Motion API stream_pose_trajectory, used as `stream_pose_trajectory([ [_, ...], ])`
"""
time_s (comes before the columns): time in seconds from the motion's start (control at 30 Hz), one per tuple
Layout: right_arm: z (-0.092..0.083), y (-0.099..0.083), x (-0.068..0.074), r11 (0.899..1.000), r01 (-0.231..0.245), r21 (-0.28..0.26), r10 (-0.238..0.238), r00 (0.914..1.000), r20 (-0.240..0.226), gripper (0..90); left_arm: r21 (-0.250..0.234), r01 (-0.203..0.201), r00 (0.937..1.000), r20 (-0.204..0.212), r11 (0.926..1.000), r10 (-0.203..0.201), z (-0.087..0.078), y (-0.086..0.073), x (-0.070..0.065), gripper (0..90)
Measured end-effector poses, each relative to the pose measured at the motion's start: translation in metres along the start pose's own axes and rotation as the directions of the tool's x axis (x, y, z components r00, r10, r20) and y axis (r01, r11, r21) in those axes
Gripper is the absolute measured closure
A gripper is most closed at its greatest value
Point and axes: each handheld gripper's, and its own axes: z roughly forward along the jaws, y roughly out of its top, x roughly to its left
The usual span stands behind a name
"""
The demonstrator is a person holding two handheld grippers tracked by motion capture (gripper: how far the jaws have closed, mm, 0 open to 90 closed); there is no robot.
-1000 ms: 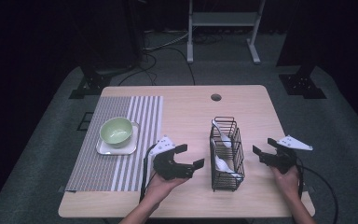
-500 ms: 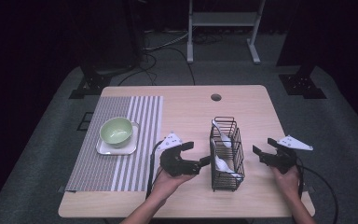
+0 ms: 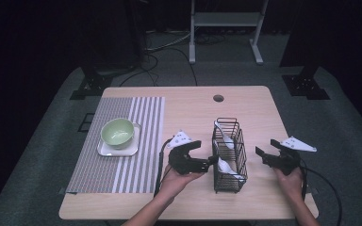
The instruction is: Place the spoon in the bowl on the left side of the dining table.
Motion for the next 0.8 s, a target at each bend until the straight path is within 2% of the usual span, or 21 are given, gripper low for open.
stream_pose_trajectory([
  [0.5,0.000,0.000,0.000,1.000,-0.002,-0.002,0.002,1.0000,-0.002,21.0,0.006,0.009,0.9999,-0.012,0.9999,-0.009,0.014,0.009,0.001,9.6],
  [0.53,0.000,0.000,-0.001,1.000,-0.004,-0.004,0.004,1.0000,-0.003,20.9,0.005,0.007,0.9999,-0.010,1.0000,-0.007,0.016,0.010,0.001,14.1],
  [0.6,0.000,0.000,-0.001,1.000,-0.003,-0.005,0.003,1.0000,-0.003,20.9,0.012,0.005,0.9999,-0.014,0.9999,-0.004,0.017,0.011,0.001,14.8],
  [0.63,0.000,0.000,-0.001,1.000,-0.003,-0.005,0.003,1.0000,-0.004,20.9,0.008,0.001,1.0000,-0.004,1.0000,-0.001,0.016,0.011,0.001,21.7],
  [0.67,0.000,0.000,-0.001,1.000,-0.004,-0.005,0.004,1.0000,-0.004,21.0,0.002,-0.001,0.9999,-0.011,1.0000,0.001,0.016,0.012,0.001,28.5],
  [0.73,0.000,0.000,-0.001,1.000,-0.005,-0.006,0.005,1.0000,-0.006,20.9,0.007,-0.005,0.9998,-0.019,1.0000,0.005,0.016,0.012,0.002,29.9],
  [0.8,0.000,0.000,-0.001,1.000,-0.006,-0.007,0.006,1.0000,-0.007,21.0,0.012,-0.013,0.9996,-0.023,0.9998,0.013,0.016,0.012,0.002,38.1],
])
